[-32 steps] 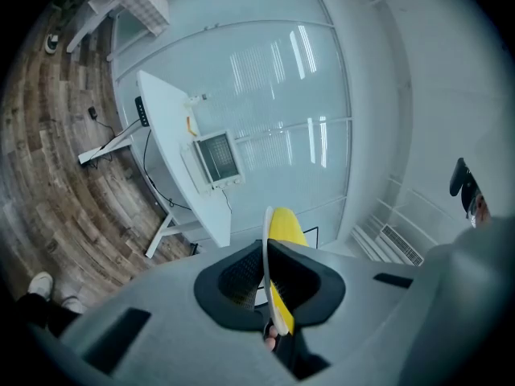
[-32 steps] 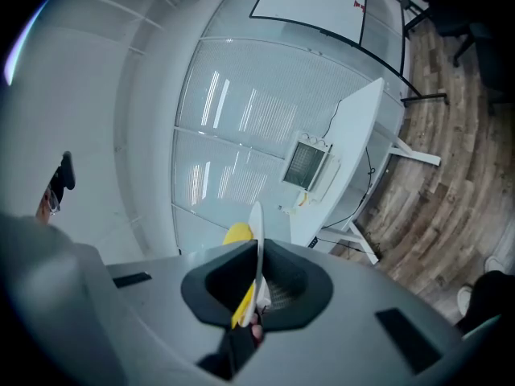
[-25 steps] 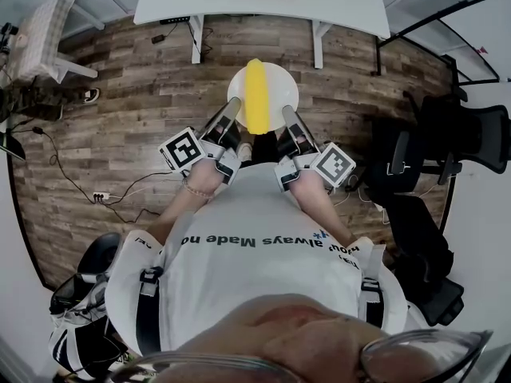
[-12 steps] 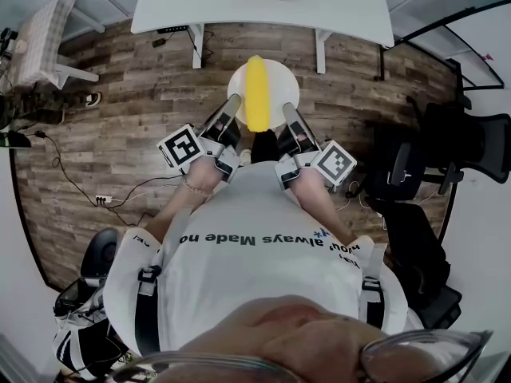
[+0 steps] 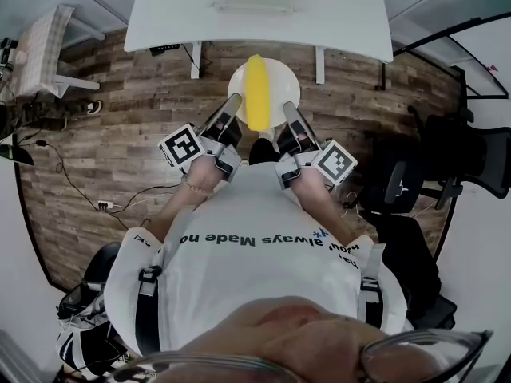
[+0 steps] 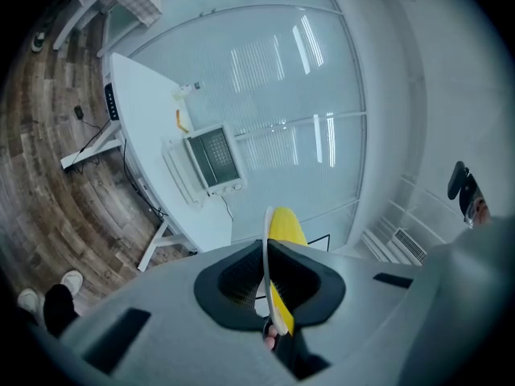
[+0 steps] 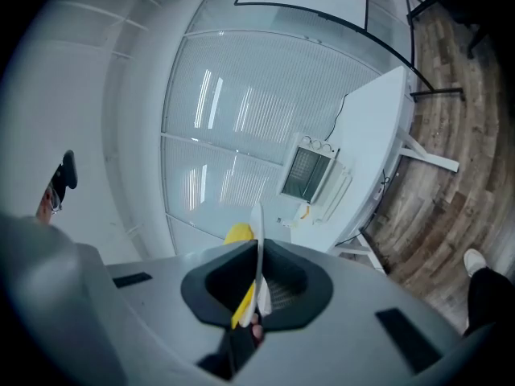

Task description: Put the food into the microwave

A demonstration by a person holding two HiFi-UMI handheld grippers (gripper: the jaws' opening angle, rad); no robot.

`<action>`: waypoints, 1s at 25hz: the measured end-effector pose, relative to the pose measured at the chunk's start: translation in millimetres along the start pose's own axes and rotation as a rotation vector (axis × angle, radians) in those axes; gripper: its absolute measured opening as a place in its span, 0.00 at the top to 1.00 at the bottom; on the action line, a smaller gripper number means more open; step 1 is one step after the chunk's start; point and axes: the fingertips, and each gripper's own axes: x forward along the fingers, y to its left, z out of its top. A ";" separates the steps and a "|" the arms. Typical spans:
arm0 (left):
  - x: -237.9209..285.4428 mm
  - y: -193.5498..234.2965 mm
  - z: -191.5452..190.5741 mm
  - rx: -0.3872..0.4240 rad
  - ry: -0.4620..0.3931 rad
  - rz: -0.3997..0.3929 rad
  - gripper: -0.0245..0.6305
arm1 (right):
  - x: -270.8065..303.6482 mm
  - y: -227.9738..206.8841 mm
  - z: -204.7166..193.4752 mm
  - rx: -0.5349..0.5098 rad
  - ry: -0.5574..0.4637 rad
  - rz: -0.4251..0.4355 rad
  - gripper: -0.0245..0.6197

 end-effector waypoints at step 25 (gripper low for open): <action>146.2 3.9 45.5 -0.034 -0.047 -0.016 0.93 | 81.2 -40.5 124.8 -0.002 0.036 -0.007 0.93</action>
